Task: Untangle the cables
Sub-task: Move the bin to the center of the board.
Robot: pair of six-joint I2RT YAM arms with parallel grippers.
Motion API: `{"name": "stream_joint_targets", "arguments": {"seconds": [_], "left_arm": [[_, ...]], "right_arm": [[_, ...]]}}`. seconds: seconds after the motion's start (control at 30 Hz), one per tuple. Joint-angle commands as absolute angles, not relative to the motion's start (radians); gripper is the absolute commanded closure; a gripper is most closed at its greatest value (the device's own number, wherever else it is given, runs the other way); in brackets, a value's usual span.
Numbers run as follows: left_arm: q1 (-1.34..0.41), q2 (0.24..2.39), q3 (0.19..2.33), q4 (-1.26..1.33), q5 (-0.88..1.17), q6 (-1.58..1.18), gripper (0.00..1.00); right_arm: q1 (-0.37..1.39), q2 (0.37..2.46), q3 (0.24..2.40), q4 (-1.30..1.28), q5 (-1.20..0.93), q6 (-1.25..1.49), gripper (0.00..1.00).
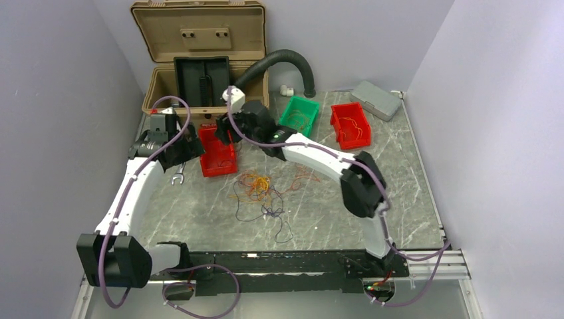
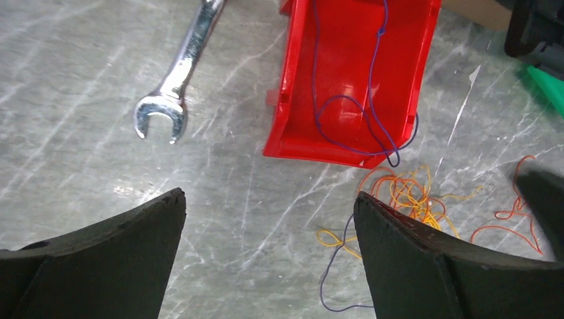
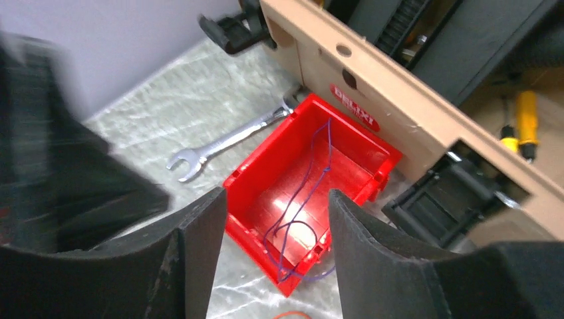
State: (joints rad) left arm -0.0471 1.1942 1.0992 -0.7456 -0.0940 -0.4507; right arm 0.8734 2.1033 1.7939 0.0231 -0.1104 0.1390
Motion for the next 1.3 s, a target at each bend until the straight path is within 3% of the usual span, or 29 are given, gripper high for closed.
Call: {"name": "stream_joint_targets", "arguments": {"seconds": [0.0, 0.27, 0.43, 0.5, 0.67, 0.87, 1.03, 1.27], "left_arm": [[-0.043, 1.272, 1.092, -0.677, -0.039, -0.511, 0.03], [-0.079, 1.419, 1.079, -0.563, -0.152, -0.625, 0.16], [-0.082, 1.483, 1.039, -0.449, -0.172, -0.648, 0.33], [-0.081, 1.516, 1.039, -0.436, -0.182, -0.651, 0.44], [-0.080, 1.573, 1.045, -0.475, -0.219, -0.657, 0.53], [-0.073, 1.559, 1.027, -0.498, -0.253, -0.643, 0.88], [-0.069, 1.500, 1.015, -0.551, -0.328, -0.647, 0.90], [-0.040, 1.418, 0.984, -0.594, -0.367, -0.623, 0.86]], "right_arm": [[0.869, 1.882, 1.592, 0.148, -0.077, 0.170, 0.39], [0.829, 1.560, 1.231, 0.250, -0.057, 0.223, 0.38], [0.792, 1.380, 1.037, 0.299, -0.073, 0.283, 0.37], [0.777, 1.320, 0.973, 0.299, -0.071, 0.289, 0.37], [0.753, 1.257, 0.896, 0.273, -0.047, 0.278, 0.37], [0.719, 1.243, 0.831, 0.279, -0.080, 0.298, 0.37], [0.707, 1.233, 0.782, 0.279, -0.094, 0.307, 0.37], [0.700, 1.217, 0.754, 0.248, -0.096, 0.318, 0.37]]}}
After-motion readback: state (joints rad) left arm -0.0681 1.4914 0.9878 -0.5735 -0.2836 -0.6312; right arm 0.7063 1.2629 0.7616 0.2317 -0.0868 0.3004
